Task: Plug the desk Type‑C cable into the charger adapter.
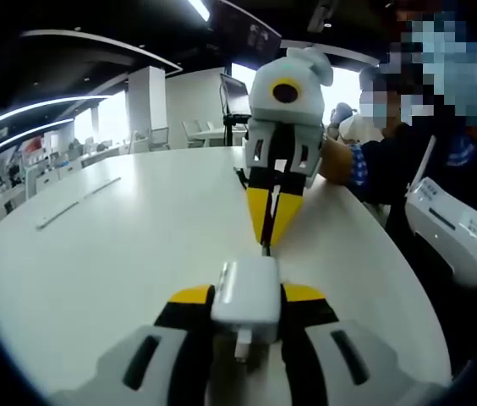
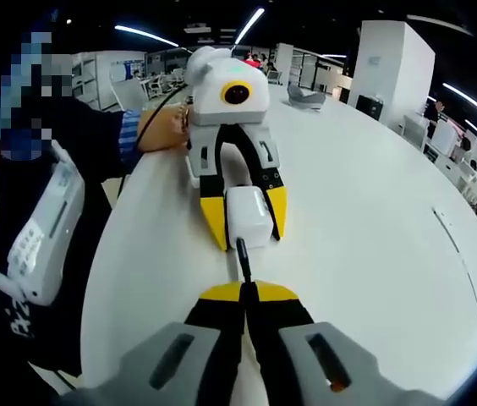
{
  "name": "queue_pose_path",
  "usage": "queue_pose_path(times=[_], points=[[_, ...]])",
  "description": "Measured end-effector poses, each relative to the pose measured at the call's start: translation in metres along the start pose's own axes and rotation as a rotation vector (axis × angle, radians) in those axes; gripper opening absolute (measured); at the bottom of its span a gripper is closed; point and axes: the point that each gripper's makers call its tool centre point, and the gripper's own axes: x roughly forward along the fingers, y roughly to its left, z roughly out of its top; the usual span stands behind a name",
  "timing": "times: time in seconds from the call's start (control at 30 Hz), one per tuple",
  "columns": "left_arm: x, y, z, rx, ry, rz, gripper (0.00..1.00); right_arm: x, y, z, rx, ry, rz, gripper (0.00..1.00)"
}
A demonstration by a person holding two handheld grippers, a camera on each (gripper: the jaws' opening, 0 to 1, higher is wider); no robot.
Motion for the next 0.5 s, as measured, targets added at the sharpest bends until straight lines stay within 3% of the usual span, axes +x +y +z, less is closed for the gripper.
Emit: queue_pose_path(times=[0.5], points=[[-0.0037, 0.002, -0.0002, 0.01, 0.011, 0.011, 0.33, 0.004, -0.0017, 0.0034, 0.004, -0.048, -0.004, 0.02]])
